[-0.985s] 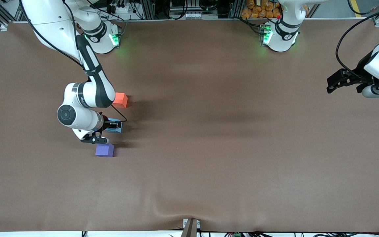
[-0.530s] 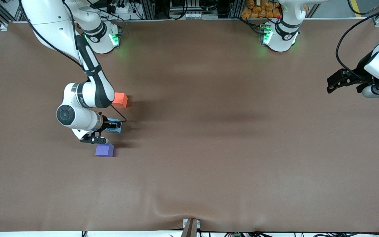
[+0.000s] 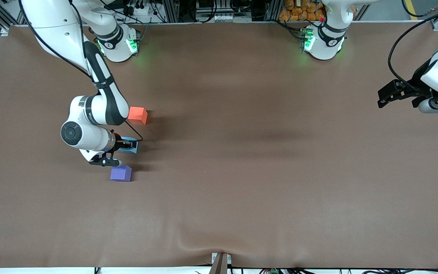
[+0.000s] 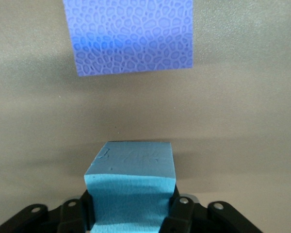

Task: Place blue block between orange and purple blocks
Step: 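Carry the blue cube with the right gripper between the orange and purple cubes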

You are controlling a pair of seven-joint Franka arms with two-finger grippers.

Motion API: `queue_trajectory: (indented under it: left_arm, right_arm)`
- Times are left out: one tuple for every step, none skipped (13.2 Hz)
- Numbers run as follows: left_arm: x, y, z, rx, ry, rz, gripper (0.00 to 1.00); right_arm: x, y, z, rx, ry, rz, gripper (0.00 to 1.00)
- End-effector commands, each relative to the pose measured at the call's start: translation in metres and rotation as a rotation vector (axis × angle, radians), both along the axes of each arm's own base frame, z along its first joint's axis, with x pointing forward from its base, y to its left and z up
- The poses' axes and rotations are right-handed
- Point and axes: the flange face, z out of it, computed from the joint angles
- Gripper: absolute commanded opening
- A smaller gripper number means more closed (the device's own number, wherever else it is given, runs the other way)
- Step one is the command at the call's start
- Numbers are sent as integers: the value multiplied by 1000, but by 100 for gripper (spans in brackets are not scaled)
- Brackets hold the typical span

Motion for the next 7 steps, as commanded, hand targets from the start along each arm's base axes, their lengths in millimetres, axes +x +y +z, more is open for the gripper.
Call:
queue_trajectory:
  left_arm:
    - [-2, 2, 2, -21, -6, -4, 100]
    - [-2, 2, 2, -22, -5, -4, 100]
    - [-2, 2, 2, -21, -5, -4, 100]
    - [-2, 2, 3, -22, -8, -3, 100]
    - [-2, 3, 2, -21, -6, -1, 100]
    - [-2, 4, 3, -21, -8, 0, 100]
    - [-2, 3, 4, -23, -9, -1, 100]
  right_arm:
    - [-10, -3, 11, 24, 8, 4, 100]
    - [-10, -3, 13, 25, 9, 1, 100]
    - [-10, -4, 16, 28, 11, -1, 100]
    - [-10, -4, 17, 28, 11, -2, 100]
    - [-9, -5, 20, 30, 11, -4, 100]
    - [-7, -6, 28, 34, -3, -10, 100]
    - [-4, -9, 37, 38, -18, -17, 100]
